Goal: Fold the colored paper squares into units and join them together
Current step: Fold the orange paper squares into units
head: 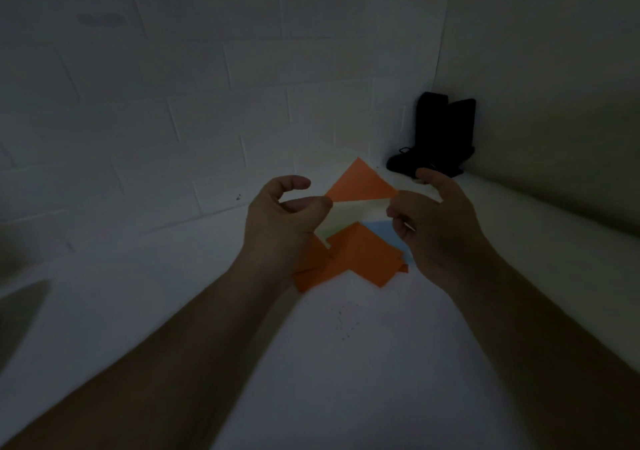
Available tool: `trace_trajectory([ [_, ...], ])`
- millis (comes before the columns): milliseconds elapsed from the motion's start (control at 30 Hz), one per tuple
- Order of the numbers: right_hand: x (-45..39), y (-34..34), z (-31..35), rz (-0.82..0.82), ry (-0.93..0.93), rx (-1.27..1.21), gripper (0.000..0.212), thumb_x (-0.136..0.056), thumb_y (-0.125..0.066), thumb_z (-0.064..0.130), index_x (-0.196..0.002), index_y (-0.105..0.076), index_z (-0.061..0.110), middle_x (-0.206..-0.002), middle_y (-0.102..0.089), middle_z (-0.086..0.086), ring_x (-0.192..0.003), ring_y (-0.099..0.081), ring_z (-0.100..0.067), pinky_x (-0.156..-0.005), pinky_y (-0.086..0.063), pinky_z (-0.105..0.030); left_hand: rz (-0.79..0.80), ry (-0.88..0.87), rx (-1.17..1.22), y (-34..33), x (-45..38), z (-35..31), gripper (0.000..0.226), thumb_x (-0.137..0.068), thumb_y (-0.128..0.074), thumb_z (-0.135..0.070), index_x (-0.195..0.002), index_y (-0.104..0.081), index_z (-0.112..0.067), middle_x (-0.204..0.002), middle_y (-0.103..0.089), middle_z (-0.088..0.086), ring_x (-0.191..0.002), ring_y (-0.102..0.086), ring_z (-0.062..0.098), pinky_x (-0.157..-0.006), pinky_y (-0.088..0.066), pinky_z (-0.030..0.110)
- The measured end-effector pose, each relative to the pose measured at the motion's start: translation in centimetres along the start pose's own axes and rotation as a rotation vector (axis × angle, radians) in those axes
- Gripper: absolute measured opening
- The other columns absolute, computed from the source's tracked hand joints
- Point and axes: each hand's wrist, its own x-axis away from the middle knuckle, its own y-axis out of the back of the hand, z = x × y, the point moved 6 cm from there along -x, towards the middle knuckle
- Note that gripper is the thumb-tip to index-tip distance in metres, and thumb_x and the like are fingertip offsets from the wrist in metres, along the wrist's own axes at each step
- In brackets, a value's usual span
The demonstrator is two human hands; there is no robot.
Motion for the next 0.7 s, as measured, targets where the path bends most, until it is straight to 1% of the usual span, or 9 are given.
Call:
trace_trajectory([
  [67, 0.0, -0.1, -0.2, 0.012, 0.003, -0.003, 0.069, -0.079, -0.065, -0.012, -0.138, -0.048, 0.021, -0.080, -0.057, -0.015, -0.071, -0.054, -0.020, -0.060, -0.045, -0.030, -0.008, -0.001, -0.021, 0.2, -0.1, 0.1, 0.031, -0.085, -0.080, -0.013, -0.109, -0.065, -0.025, -0.079, -0.077, 0.002, -0.064, -0.066, 0.007, -0.061, -0.053, 0.019],
  [167, 0.0, 0.0, 0.2, 0.006, 0.034, 0.023, 0.067, -0.081, -0.064, -0.012, -0.136, -0.048, 0.023, -0.082, -0.059, -0.015, -0.077, -0.056, -0.022, -0.062, -0.049, -0.026, -0.014, -0.005, -0.032, 0.4, -0.2, 0.1, 0.031, -0.085, -0.081, -0.015, -0.110, -0.064, -0.026, -0.084, -0.077, 0.007, -0.067, -0.067, 0.006, -0.060, -0.054, 0.018],
  [267, 0.0, 0.1, 0.5, 0.026, 0.043, 0.014, 0.065, -0.083, -0.060, -0.014, -0.133, -0.048, 0.026, -0.084, -0.061, -0.017, -0.081, -0.060, -0.024, -0.061, -0.054, -0.023, 0.001, -0.016, -0.047, 0.2, -0.2, -0.1, 0.032, -0.086, -0.081, -0.016, -0.111, -0.063, -0.026, -0.082, -0.078, 0.000, -0.068, -0.069, 0.003, -0.059, -0.052, 0.017],
  [367, -0.2, 0.2, 0.3, 0.035, 0.033, -0.007, 0.063, -0.082, -0.060, -0.014, -0.128, -0.053, 0.028, -0.085, -0.061, -0.019, -0.081, -0.061, -0.024, -0.060, -0.054, -0.024, 0.009, -0.030, -0.053, 0.4, -0.2, -0.3, 0.032, -0.086, -0.080, -0.015, -0.111, -0.063, -0.025, -0.083, -0.078, 0.002, -0.066, -0.067, 0.005, -0.057, -0.051, 0.017],
  [467, -0.4, 0.5, 0.4, 0.060, 0.036, 0.020, 0.057, -0.082, -0.061, -0.013, -0.120, -0.057, 0.030, -0.085, -0.063, -0.018, -0.085, -0.064, -0.024, -0.064, -0.054, -0.026, 0.038, -0.038, -0.100, 0.4, -0.2, -0.3, 0.032, -0.087, -0.080, -0.018, -0.111, -0.062, -0.027, -0.084, -0.078, 0.003, -0.068, -0.068, 0.003, -0.058, -0.050, 0.015],
  [533, -0.5, 0.7, 0.6, 0.072, 0.036, 0.051, 0.053, -0.083, -0.061, -0.012, -0.117, -0.060, 0.028, -0.085, -0.065, -0.015, -0.087, -0.066, -0.024, -0.067, -0.053, -0.028, 0.057, -0.049, -0.137, 0.4, -0.2, -0.4, 0.031, -0.087, -0.080, -0.018, -0.110, -0.062, -0.027, -0.084, -0.078, 0.004, -0.061, -0.063, 0.004, -0.057, -0.049, 0.016],
  [600, -0.4, 0.6, 0.9, 0.127, 0.045, 0.150, 0.048, -0.086, -0.061, -0.010, -0.119, -0.062, 0.024, -0.090, -0.067, -0.015, -0.089, -0.067, -0.024, -0.072, -0.053, -0.031, 0.071, -0.056, -0.142, 0.3, -0.2, -0.4, 0.030, -0.087, -0.079, -0.015, -0.110, -0.061, -0.025, -0.084, -0.078, 0.006, -0.056, -0.058, 0.007, -0.054, -0.047, 0.019],
  [633, -0.3, 0.5, 1.0, 0.161, 0.039, 0.207, 0.043, -0.089, -0.061, -0.007, -0.121, -0.062, 0.022, -0.096, -0.068, -0.014, -0.092, -0.068, -0.024, -0.074, -0.053, -0.032, 0.073, -0.054, -0.138, 0.3, -0.3, -0.4, 0.031, -0.088, -0.079, -0.014, -0.110, -0.060, -0.024, -0.084, -0.078, 0.007, -0.058, -0.058, 0.009, -0.054, -0.047, 0.020],
  [700, -0.2, 0.5, 0.8, 0.179, 0.001, 0.291, 0.033, -0.094, -0.062, 0.005, -0.122, -0.062, 0.022, -0.108, -0.068, -0.011, -0.098, -0.068, -0.025, -0.077, -0.054, -0.033, 0.076, -0.039, -0.147, 0.5, -0.4, -0.2, 0.032, -0.088, -0.079, -0.014, -0.112, -0.059, -0.023, -0.086, -0.078, 0.008, -0.061, -0.060, 0.014, -0.054, -0.049, 0.021],
])
